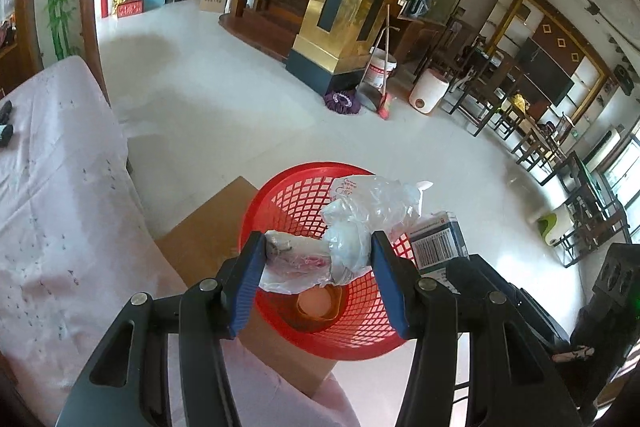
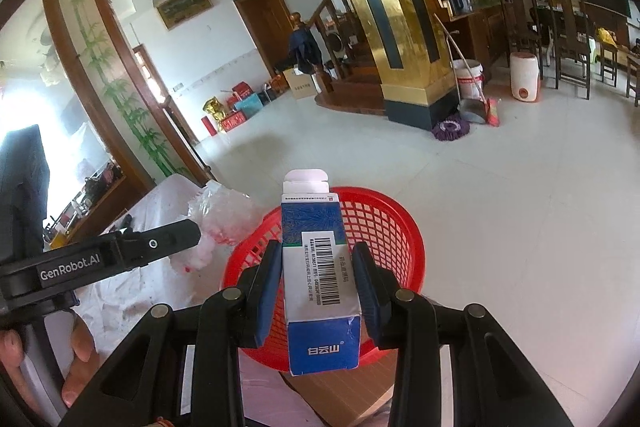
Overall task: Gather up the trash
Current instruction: 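Carry plastic bag and medicine box with both tools over the red wastebasket, then open both tools to drop plastic bag and medicine box into basket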
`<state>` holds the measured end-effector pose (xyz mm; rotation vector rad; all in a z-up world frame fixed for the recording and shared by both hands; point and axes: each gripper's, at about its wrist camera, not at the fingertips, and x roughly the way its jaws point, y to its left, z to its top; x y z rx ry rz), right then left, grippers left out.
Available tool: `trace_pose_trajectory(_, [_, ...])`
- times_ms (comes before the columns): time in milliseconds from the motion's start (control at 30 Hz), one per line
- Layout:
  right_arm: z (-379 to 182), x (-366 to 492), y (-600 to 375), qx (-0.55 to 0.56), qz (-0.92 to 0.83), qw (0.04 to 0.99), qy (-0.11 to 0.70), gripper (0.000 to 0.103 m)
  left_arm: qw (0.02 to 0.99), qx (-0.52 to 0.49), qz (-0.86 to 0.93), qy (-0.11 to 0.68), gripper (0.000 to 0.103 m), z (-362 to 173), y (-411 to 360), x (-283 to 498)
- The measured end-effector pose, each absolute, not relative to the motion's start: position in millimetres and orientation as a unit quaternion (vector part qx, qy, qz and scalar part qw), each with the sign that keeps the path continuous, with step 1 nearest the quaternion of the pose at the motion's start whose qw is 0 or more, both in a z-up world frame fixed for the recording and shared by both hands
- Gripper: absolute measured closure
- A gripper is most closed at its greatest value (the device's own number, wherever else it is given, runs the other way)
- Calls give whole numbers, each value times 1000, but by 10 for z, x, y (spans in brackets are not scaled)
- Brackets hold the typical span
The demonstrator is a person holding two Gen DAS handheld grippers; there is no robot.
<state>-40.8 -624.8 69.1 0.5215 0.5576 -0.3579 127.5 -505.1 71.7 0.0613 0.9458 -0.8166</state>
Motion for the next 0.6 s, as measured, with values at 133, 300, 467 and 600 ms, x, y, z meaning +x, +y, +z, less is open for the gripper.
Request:
trace_pose_trajectory(133, [646,-348,-6276,254,-178,910,276,64,810,31,-375,450,51,658,-5125,1303])
trace_pose_trajectory(300, [593,-308,-6287,262,-177,906,281,64,811,31,-367,454,50,614,-5149,1318])
trace_pose_trajectory(467, [569,-278,-6296,267,-173,904,286,52,798,12,-362,482,37,548,-5111,1374])
trace_pose_trajectory(600, [648,-372,-6286,267,-173,908,271,37,801,-10,-362,477,35,642,-4955,1353])
